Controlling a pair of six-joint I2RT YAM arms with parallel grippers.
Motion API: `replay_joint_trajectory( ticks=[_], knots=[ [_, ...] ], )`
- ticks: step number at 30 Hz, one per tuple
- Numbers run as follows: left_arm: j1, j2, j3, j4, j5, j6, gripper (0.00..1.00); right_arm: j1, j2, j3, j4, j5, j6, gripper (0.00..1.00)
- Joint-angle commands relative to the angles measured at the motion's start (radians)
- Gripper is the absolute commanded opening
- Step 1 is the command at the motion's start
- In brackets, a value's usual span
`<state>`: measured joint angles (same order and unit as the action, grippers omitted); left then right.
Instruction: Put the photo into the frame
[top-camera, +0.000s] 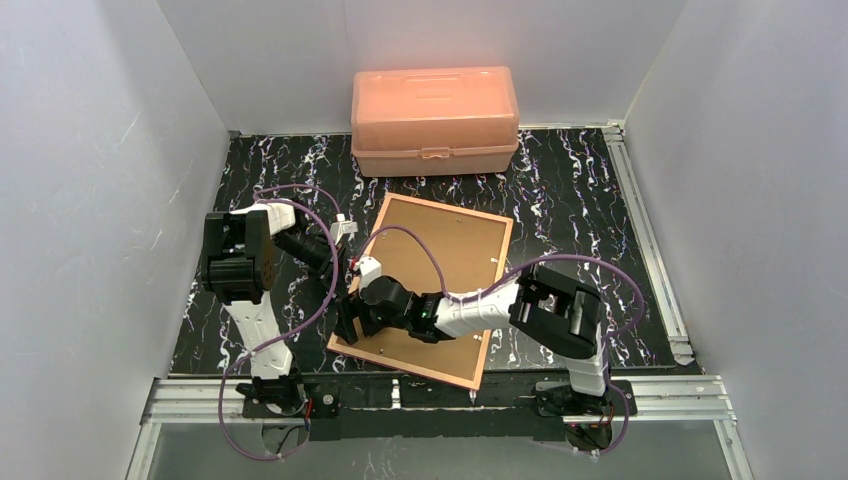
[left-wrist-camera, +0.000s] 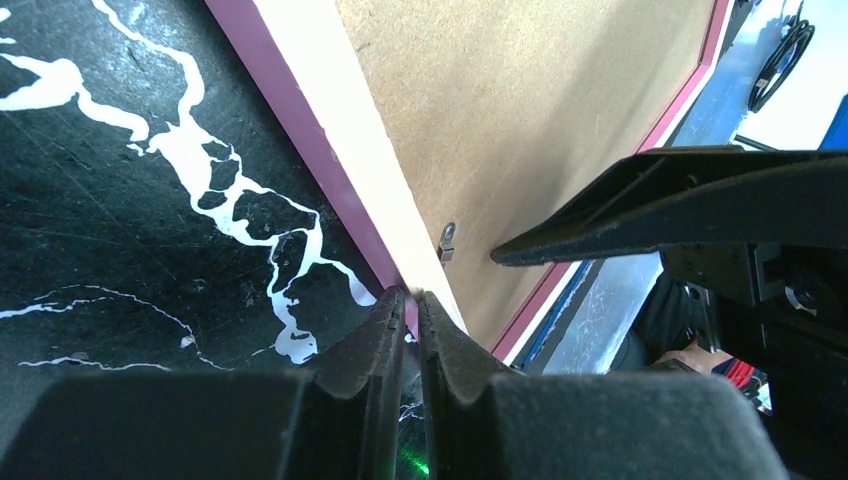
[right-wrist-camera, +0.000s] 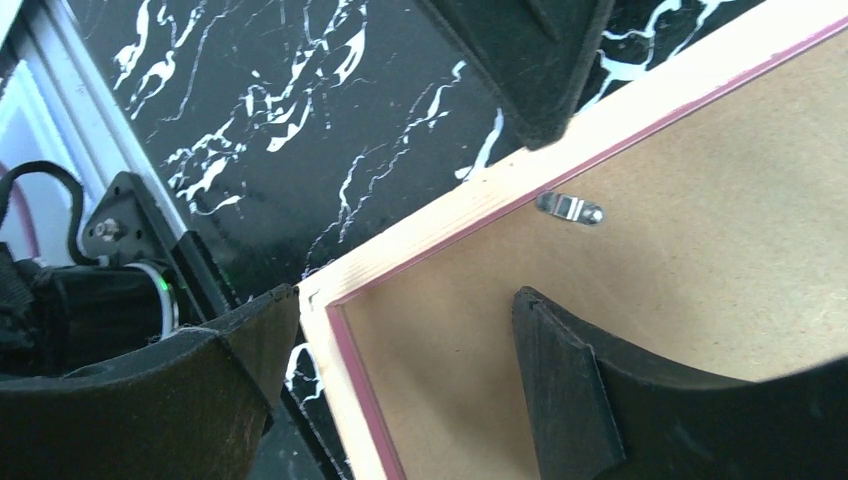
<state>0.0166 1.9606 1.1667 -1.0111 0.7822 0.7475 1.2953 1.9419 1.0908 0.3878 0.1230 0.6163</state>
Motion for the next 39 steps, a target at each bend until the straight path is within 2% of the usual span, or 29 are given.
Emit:
replay_joint_trajectory(
  ticks=[1,19,39],
  knots=[
    [-0.003,-0.04,0.002,-0.006,-0.02,0.023,0.09,-0.007,0.037,0.03,-0.004,0.073,-0.034,0.86],
    [-0.003,-0.044,-0.003,-0.011,-0.011,0.029,0.08,-0.008,0.098,0.092,-0.018,0.133,-0.055,0.88],
    [-0.003,-0.038,0.001,-0.024,0.002,0.044,0.08,-0.017,0.134,0.114,-0.008,0.117,-0.043,0.88]
  ],
)
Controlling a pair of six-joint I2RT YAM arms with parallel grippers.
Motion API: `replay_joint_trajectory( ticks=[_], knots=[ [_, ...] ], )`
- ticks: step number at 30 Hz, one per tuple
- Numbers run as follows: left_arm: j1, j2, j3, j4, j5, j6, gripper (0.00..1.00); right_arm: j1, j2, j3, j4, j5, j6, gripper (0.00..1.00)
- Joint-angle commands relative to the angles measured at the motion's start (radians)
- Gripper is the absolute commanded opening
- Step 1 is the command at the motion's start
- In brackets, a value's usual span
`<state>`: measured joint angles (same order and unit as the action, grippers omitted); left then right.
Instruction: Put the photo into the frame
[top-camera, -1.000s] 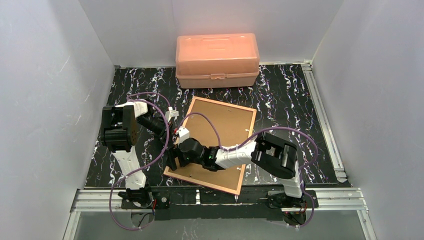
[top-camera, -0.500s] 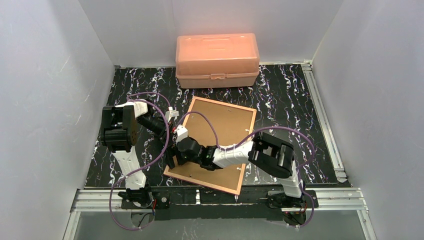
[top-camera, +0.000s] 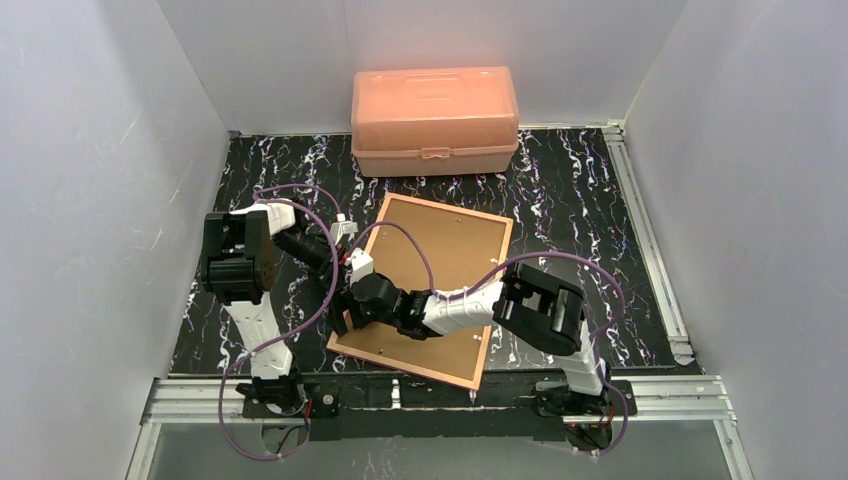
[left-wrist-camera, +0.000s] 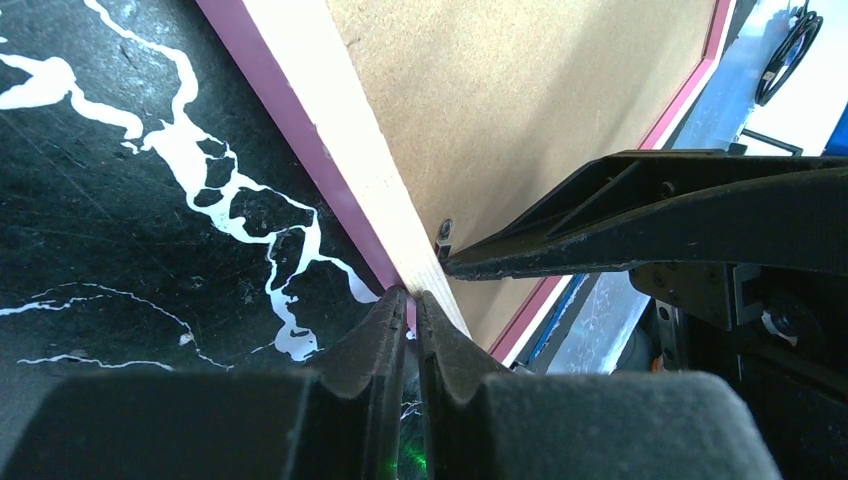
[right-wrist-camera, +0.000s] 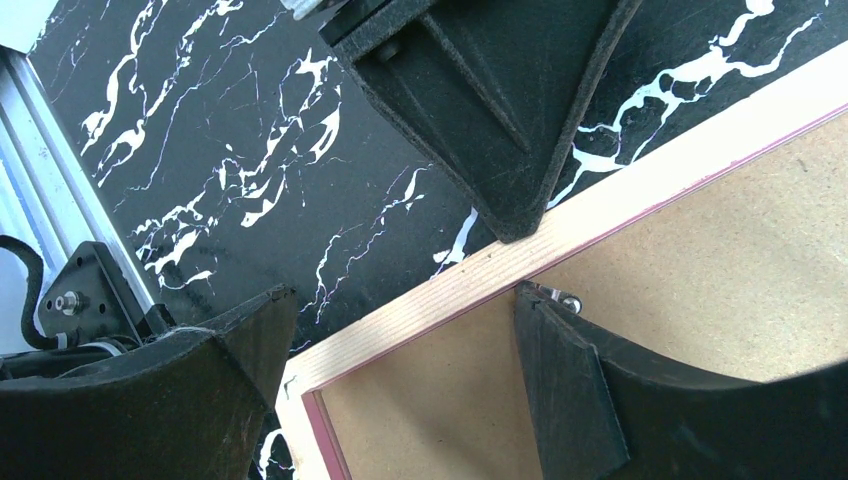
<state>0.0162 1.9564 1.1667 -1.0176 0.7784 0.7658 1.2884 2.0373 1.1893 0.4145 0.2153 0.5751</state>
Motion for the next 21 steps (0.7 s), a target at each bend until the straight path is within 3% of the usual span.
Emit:
replay_joint_trajectory(
  ticks=[1,16,21],
  knots=[
    [-0.002,-0.035,0.0,-0.019,0.009,0.026,0.08,-0.011,0.038,0.016,-0.039,0.034,-0.001,0.88],
    [-0.002,-0.011,-0.007,-0.043,0.023,0.053,0.06,-0.013,0.033,0.021,-0.044,0.083,-0.085,0.88],
    [-0.002,-0.024,0.008,-0.052,0.015,0.049,0.06,-0.011,-0.077,-0.002,-0.029,0.027,-0.188,0.88]
  ],
)
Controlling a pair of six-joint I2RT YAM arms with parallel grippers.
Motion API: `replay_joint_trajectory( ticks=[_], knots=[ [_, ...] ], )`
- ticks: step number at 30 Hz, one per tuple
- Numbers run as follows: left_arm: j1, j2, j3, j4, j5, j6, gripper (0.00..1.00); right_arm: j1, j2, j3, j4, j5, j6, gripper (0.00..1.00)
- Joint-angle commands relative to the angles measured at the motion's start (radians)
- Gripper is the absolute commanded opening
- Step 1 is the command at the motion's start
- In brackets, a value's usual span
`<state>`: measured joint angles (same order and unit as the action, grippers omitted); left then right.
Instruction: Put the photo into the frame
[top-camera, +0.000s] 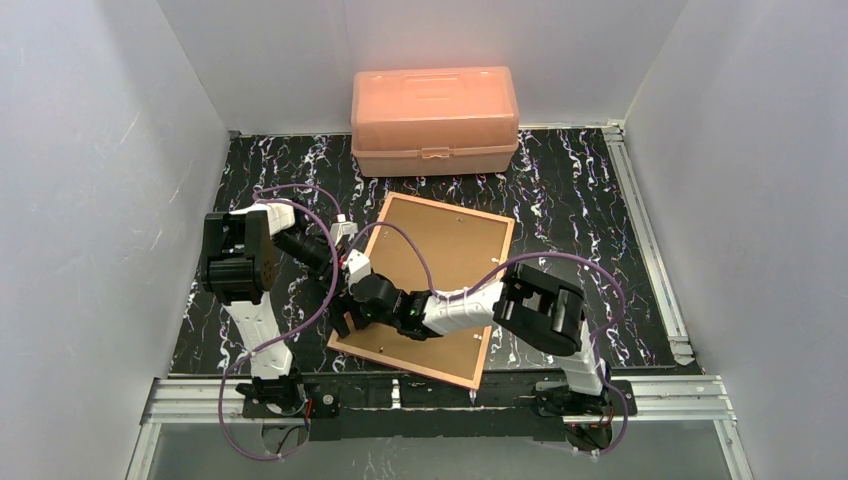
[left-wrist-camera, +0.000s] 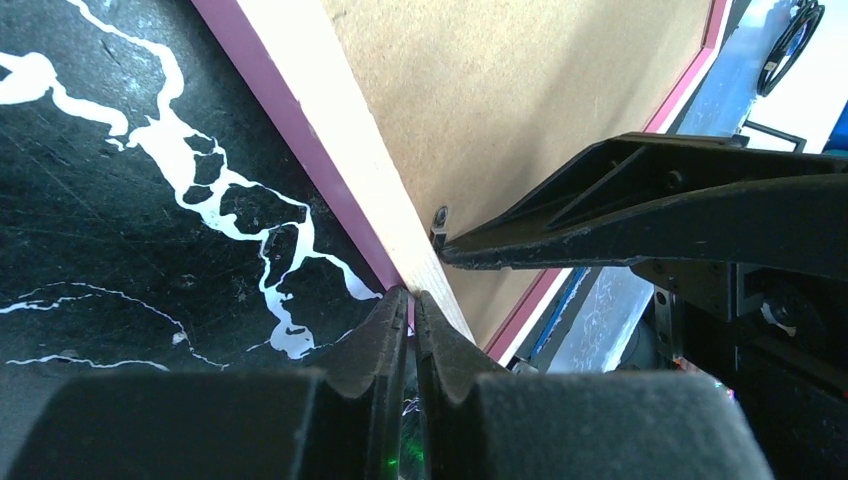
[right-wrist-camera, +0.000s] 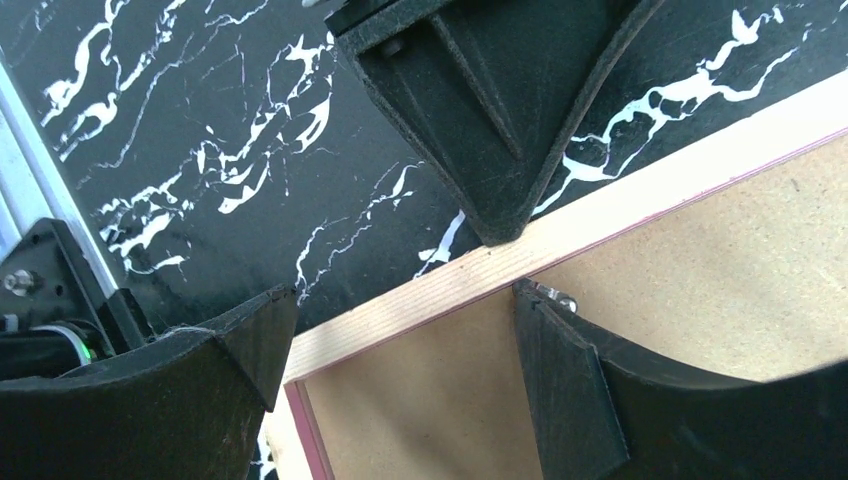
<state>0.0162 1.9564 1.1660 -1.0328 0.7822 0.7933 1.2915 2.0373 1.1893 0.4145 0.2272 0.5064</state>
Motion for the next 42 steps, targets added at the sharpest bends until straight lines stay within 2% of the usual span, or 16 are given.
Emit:
replay_joint_trajectory(
  ticks=[1,5,10,14,16,21,28,42],
  knots=[
    [-0.002,-0.028,0.013,-0.04,0.009,0.021,0.06,-0.014,-0.107,-0.01,-0.041,0.013,-0.144,0.88],
    [-0.002,-0.033,0.024,-0.041,-0.001,0.013,0.06,-0.014,-0.197,-0.027,-0.133,0.048,-0.27,0.88],
    [-0.002,-0.033,0.023,-0.033,0.003,0.005,0.06,-0.01,-0.243,-0.11,-0.146,0.098,-0.419,0.89],
    [-0.002,-0.029,0.023,-0.027,0.012,-0.004,0.06,0.008,-0.238,-0.188,-0.027,0.203,-0.613,0.89],
    [-0.002,-0.027,0.02,-0.026,0.018,-0.006,0.06,0.018,-0.212,-0.184,0.009,0.277,-0.707,0.89],
    [-0.002,-0.025,0.017,-0.021,0.021,-0.008,0.06,0.036,-0.13,-0.16,0.099,0.338,-0.849,0.89],
    [-0.002,-0.02,0.021,-0.019,0.035,-0.008,0.05,0.044,-0.064,-0.119,0.147,0.341,-0.818,0.89],
    [-0.002,-0.015,0.028,-0.019,0.059,-0.009,0.05,0.051,-0.039,-0.111,0.176,0.306,-0.723,0.89]
  ],
)
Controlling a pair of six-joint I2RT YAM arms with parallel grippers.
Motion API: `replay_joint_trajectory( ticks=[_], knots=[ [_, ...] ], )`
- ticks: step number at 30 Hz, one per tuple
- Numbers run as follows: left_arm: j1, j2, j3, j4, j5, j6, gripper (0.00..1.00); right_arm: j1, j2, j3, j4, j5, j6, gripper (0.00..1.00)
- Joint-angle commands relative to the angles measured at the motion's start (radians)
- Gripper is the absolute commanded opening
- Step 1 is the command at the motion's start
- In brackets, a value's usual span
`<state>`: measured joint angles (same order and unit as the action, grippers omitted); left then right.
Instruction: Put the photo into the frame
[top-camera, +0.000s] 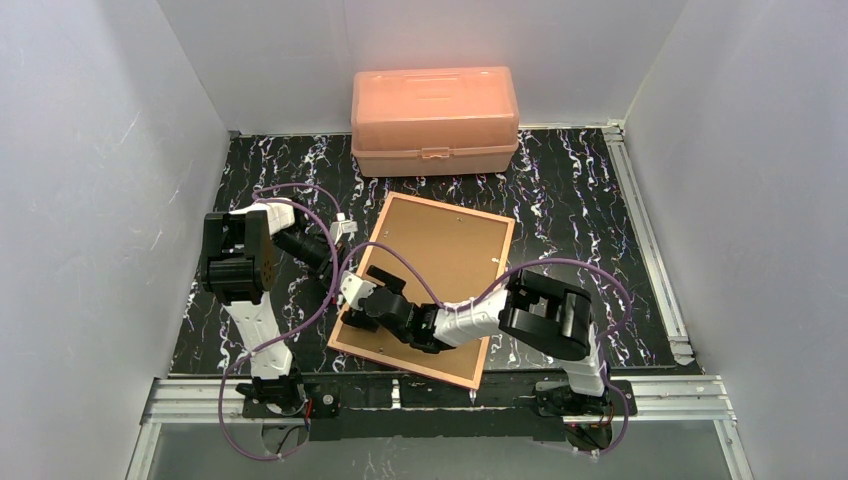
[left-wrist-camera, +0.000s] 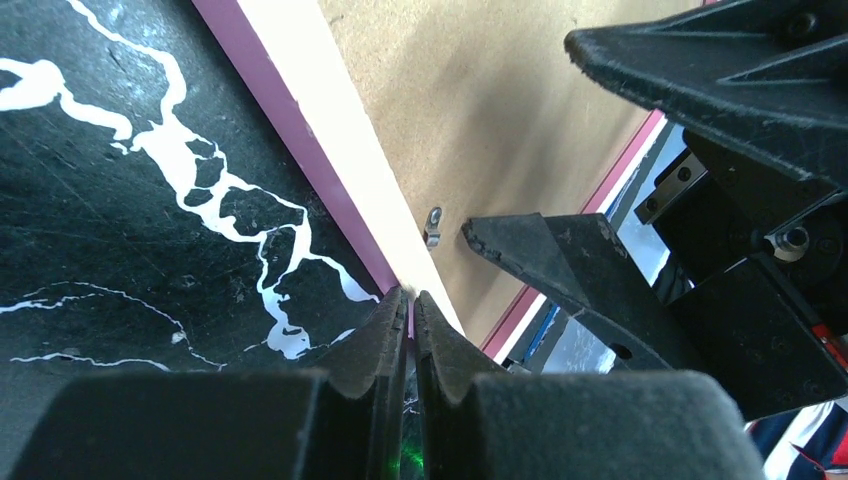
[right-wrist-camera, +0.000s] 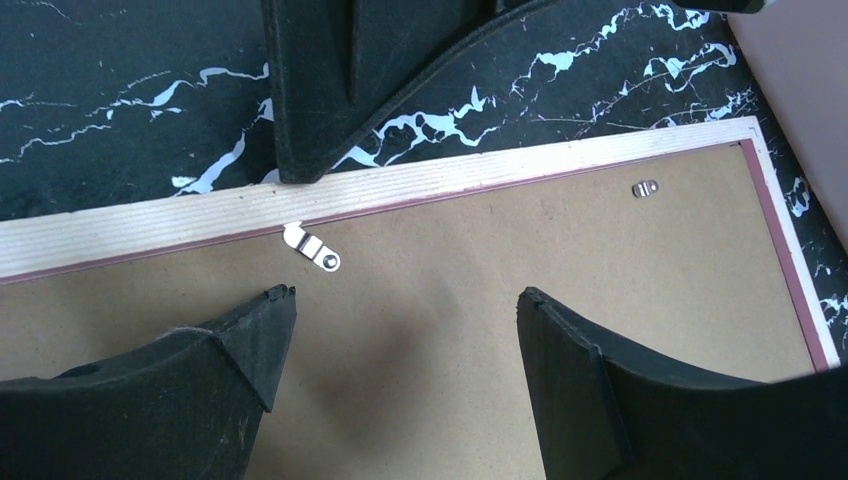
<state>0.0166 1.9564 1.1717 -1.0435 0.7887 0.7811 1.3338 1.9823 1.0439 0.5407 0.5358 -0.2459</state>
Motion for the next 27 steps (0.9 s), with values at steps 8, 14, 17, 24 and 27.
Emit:
replay_joint_trajectory(
  ticks=[8,14,17,24,27],
  knots=[
    [-0.003,-0.01,0.011,-0.003,0.052,0.006,0.05,0.007,0.042,0.051,0.063,0.023,0.064,0.88],
    [-0.002,0.001,0.003,0.012,0.053,-0.002,0.06,0.007,0.049,0.044,0.071,0.037,0.079,0.88],
    [-0.003,0.014,0.003,0.015,0.055,-0.002,0.07,0.007,0.049,0.042,0.076,0.052,0.082,0.88],
    [-0.027,0.032,-0.005,0.037,0.037,-0.016,0.07,0.006,0.06,0.031,0.103,0.066,0.088,0.87],
    [-0.039,0.029,-0.007,0.038,0.038,-0.014,0.07,0.005,0.071,0.039,0.109,0.064,0.091,0.87]
  ],
)
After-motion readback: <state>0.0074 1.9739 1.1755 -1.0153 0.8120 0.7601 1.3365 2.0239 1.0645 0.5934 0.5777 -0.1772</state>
